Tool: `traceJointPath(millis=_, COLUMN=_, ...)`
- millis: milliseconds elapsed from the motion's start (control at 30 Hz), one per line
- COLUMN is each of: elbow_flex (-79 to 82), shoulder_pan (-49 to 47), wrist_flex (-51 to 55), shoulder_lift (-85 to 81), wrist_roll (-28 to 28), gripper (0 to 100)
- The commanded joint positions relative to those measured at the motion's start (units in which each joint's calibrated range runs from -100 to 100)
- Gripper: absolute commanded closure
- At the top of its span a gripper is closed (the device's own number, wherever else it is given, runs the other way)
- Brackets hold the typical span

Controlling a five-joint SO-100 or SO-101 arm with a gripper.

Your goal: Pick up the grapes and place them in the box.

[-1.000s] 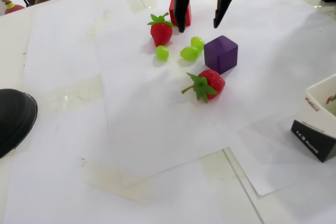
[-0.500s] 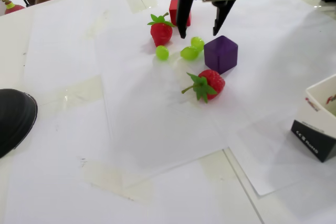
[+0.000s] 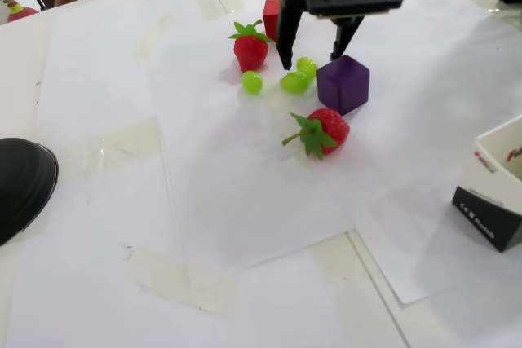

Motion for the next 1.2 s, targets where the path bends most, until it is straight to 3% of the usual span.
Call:
traceJointPath(millis=0, elbow_flex=0.3, shoulder_pan=-0.7, wrist_flex=-1.2, shoulder_lift=-0.3, wrist_roll=-0.4, gripper=83)
traceJointPath(millis=833, elbow_flex=0.9, shoulder_pan=-0.2, wrist_flex=0.1, shoulder_lift=-2.0, wrist_roll=-1.1, gripper=94)
traceJointPath(millis=1167, elbow_flex=-15.9, shoulder_pan=1.4, wrist_flex=17.2, shoulder_lift=-11.0, wrist_roll=-6.6, gripper=93)
